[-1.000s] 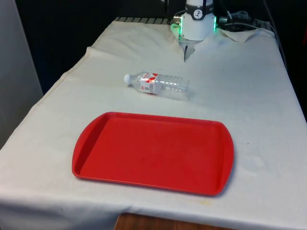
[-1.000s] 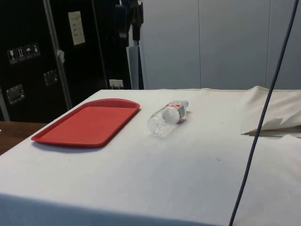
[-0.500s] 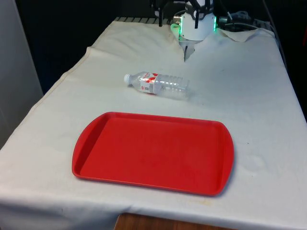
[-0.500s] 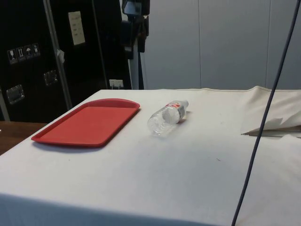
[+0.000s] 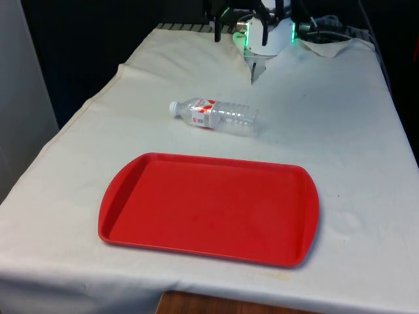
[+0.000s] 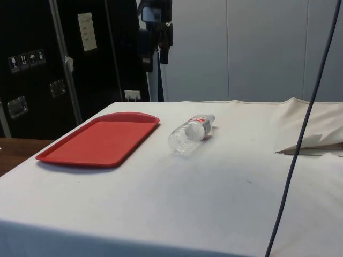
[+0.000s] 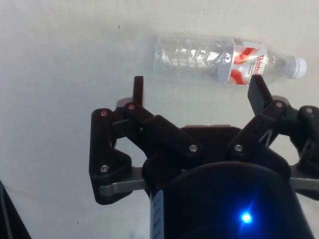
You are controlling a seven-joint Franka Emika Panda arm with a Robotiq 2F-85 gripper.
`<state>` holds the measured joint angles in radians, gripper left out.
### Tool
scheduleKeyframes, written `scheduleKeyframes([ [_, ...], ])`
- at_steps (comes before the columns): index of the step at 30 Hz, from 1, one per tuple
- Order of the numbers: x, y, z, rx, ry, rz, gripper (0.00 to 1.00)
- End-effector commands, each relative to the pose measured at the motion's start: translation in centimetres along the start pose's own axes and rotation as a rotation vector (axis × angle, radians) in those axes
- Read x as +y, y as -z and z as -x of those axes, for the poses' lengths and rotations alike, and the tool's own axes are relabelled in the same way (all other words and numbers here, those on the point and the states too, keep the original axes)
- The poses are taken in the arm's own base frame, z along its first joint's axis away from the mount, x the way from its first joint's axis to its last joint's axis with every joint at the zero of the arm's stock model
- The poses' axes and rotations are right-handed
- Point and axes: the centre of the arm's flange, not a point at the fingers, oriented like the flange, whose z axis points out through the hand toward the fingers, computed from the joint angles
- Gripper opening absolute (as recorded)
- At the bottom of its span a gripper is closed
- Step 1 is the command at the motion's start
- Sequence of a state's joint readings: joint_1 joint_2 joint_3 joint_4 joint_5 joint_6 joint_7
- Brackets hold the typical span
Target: Place the bottle upright on the tray.
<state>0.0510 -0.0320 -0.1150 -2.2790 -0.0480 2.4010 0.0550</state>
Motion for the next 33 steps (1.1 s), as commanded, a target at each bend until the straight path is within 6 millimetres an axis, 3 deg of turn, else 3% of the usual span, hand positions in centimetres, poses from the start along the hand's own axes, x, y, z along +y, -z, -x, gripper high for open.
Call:
scheduleKeyframes([
  [1, 0.2, -0.2, 0.0, 0.004, -0.020, 0.005, 1.00],
  [33, 1.3, -2.5, 0.1, -0.036, -0.175, 0.014, 1.00],
])
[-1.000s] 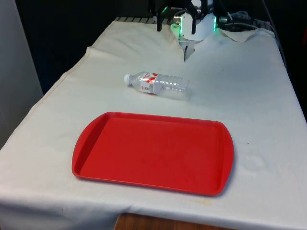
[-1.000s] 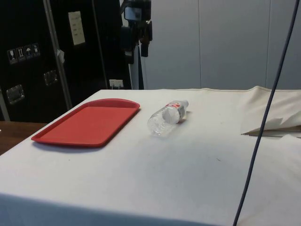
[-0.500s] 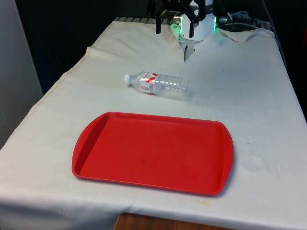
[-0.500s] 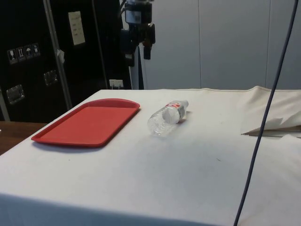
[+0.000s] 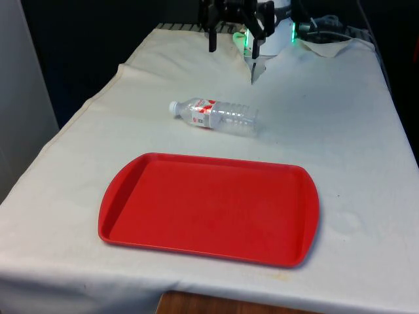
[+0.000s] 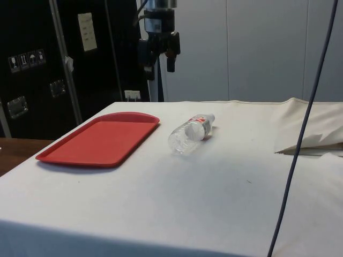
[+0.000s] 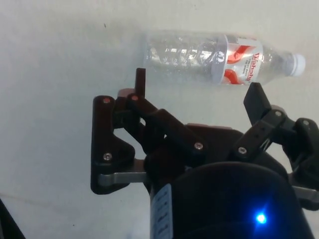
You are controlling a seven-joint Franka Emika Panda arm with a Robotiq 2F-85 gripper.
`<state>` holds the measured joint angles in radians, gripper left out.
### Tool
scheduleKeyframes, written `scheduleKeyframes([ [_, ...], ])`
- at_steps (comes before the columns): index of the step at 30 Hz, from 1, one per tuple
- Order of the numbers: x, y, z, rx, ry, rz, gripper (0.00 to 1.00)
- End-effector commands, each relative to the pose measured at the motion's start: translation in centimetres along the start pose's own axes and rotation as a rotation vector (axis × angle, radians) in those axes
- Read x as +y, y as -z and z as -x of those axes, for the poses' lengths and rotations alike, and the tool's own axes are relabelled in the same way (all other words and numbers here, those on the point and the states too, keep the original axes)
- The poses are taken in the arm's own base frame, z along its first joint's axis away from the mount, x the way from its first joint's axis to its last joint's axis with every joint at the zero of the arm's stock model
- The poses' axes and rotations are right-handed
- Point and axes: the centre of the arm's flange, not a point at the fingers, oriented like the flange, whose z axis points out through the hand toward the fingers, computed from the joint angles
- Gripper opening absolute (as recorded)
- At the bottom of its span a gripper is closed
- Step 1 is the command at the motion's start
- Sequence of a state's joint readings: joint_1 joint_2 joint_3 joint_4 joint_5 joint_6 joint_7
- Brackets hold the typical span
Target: Place the bottle upright on the tray.
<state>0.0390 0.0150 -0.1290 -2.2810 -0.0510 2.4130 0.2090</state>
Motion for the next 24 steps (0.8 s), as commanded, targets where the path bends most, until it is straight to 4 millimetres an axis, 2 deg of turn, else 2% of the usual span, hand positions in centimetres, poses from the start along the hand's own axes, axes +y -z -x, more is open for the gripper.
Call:
scheduleKeyframes([
  [1, 0.24, -0.22, -0.07, 0.009, -0.016, 0.010, 1.00],
  [24, 0.79, -0.93, 0.08, -0.001, -0.129, 0.035, 1.00],
])
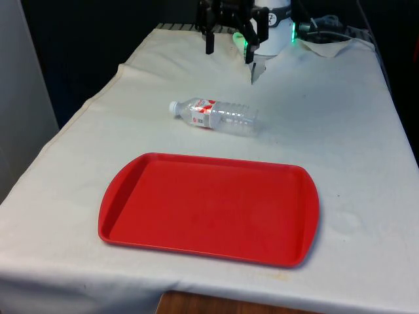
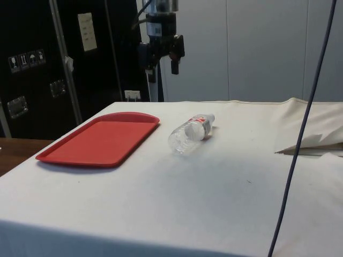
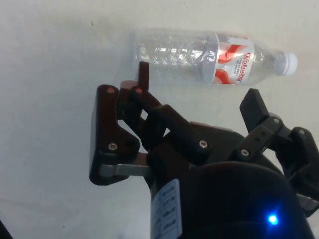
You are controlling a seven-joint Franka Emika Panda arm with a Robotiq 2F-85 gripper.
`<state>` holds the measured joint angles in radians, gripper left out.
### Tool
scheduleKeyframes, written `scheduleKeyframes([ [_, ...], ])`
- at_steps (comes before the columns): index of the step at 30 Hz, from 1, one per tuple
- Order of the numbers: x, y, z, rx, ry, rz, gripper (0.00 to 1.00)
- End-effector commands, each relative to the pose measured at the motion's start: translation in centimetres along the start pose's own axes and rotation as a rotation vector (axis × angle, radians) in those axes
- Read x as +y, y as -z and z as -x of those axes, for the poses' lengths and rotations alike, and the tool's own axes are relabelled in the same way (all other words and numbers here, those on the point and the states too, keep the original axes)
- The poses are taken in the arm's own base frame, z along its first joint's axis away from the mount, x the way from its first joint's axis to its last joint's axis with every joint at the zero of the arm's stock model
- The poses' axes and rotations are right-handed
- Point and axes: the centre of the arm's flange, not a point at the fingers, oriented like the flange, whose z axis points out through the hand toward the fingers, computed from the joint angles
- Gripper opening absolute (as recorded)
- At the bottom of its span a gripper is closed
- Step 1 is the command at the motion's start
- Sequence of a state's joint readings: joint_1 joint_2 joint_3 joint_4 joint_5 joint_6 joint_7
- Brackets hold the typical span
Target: Place the bottle upright on the tray.
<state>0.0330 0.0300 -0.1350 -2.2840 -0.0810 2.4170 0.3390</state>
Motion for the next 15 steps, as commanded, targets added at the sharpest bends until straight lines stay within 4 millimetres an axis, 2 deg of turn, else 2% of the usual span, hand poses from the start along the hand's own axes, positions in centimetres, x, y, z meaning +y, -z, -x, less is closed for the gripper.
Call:
scheduleKeyframes([
  [1, 0.01, -0.04, 0.03, -0.001, -0.004, 0.002, 1.00],
  [15, 0.58, -0.17, 0.11, 0.009, -0.081, 0.023, 1.00],
])
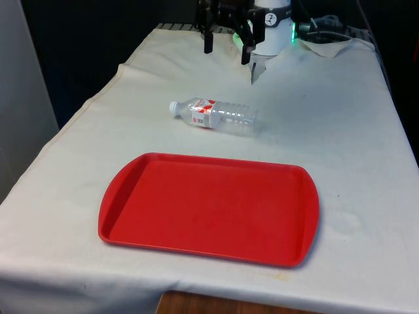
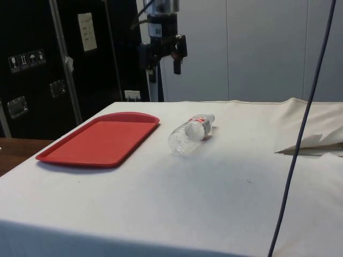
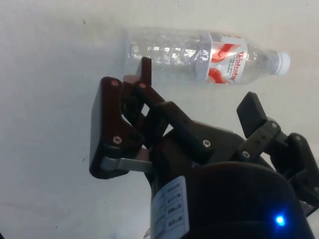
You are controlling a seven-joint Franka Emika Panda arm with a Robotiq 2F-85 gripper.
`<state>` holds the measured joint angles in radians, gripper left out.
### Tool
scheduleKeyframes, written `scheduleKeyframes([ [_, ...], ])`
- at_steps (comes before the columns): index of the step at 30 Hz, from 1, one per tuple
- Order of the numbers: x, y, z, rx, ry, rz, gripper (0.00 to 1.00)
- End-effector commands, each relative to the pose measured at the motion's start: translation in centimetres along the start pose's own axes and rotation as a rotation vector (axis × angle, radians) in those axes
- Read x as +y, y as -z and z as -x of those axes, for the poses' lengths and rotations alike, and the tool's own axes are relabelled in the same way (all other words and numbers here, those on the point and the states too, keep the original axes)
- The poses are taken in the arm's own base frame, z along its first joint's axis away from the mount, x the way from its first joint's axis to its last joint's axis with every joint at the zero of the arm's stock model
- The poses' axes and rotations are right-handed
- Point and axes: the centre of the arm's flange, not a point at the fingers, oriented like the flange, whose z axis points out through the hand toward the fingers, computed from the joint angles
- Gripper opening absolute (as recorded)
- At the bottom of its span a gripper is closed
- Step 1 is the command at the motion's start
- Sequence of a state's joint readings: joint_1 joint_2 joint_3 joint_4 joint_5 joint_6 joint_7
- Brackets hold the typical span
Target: Place the bottle upright on the tray.
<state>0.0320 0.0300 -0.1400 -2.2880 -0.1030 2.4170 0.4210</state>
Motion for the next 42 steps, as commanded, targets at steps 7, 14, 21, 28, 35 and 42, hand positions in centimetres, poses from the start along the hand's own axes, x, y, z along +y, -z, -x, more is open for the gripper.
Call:
scheduleKeyframes([
  [7, 0.4, 0.0, 0.0, 0.009, -0.041, 0.013, 1.00],
  [14, 0.3, -0.1, 0.0, 0.003, -0.067, 0.014, 1.00],
  [21, 0.7, -0.2, 0.0, 0.011, -0.111, 0.025, 1.00],
  [28, 0.9, -0.2, -0.1, 0.015, -0.144, 0.032, 1.00],
  [35, 1.0, -0.3, 0.0, 0.015, -0.172, 0.038, 1.00],
  [42, 1.2, -0.4, 0.0, 0.019, -0.210, 0.047, 1.00],
])
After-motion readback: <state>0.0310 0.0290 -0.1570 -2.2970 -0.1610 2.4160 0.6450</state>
